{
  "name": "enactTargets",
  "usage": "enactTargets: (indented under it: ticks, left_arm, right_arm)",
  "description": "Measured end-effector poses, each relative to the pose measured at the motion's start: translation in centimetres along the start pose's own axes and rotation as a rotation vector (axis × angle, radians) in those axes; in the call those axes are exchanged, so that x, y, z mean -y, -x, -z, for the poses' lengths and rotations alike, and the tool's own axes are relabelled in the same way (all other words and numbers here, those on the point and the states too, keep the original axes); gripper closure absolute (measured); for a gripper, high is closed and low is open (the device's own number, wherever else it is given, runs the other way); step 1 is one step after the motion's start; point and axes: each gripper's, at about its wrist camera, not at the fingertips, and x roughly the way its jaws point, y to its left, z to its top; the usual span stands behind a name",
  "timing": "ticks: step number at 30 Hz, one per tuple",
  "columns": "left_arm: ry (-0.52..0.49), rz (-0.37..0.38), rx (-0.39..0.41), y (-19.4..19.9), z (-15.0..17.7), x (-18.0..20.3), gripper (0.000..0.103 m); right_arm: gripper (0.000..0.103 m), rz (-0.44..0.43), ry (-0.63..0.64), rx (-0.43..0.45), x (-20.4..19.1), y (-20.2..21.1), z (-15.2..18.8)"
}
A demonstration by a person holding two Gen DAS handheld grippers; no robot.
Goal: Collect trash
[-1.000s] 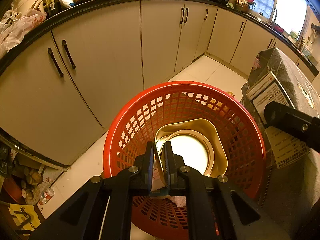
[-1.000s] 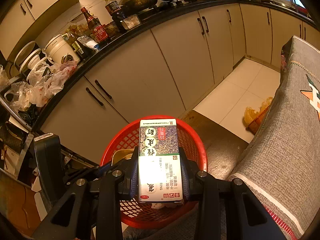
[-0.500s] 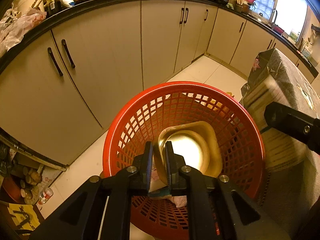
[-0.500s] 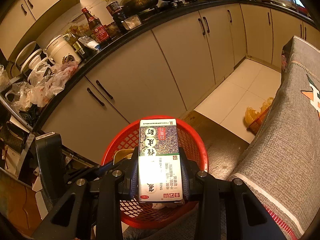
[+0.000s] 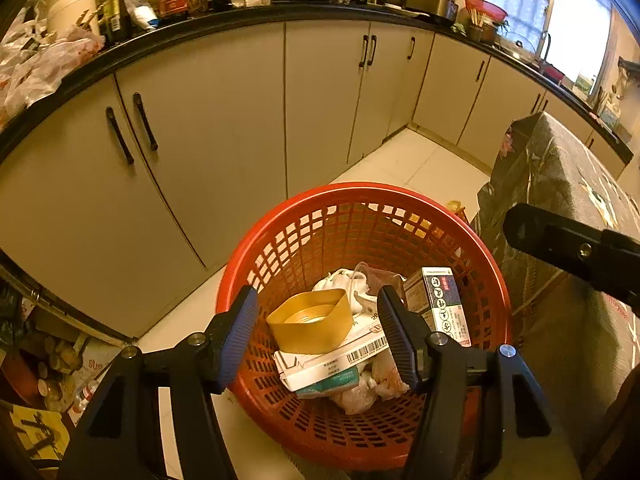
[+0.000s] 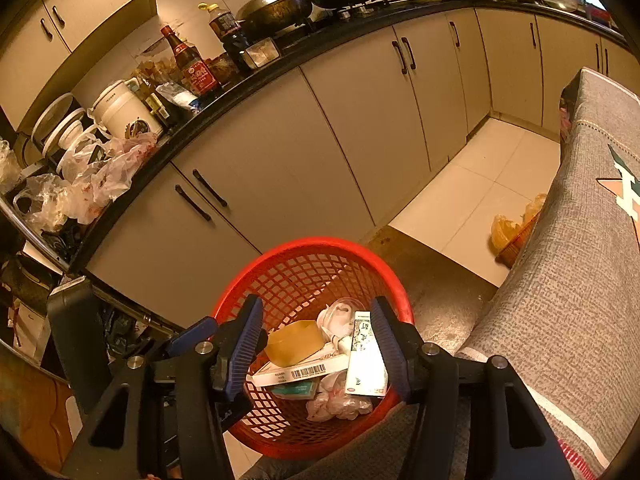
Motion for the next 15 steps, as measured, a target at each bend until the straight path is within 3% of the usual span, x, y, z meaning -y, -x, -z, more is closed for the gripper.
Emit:
enactTargets:
  ticks: [3, 6, 8, 13, 15]
  left_arm:
    - [0.016, -0.022, 0.032, 1.4, 0.3, -0.4, 0.042]
    - [0.024, -0.082, 0.101, 3.4, 0.7, -0.9, 0.034]
    - [0.025, -0.139, 0.175, 5.1, 1.0, -1.3, 0.028]
    - [0.034, -0.325, 0.436, 10.9, 2.7, -1.9, 0.003]
    - [0.015, -0.386, 0.523, 13.2, 3.4, -1.8, 0.0]
  right_arm:
    - [0.042, -0.006, 0.01, 0.013, -0.2, 0.2, 0.0]
    - [0.042, -0.009, 0.013, 0.027, -0.2, 0.4, -0.1]
    - [0.042, -0.005, 0.009, 0.035, -0.1, 0.5, -0.1]
    - [0.042, 0.014, -0.021, 0.034, 0.5, 0.6, -0.2]
    - [0.041, 0.027, -0.045, 0.034, 0.9, 0.8, -0.2]
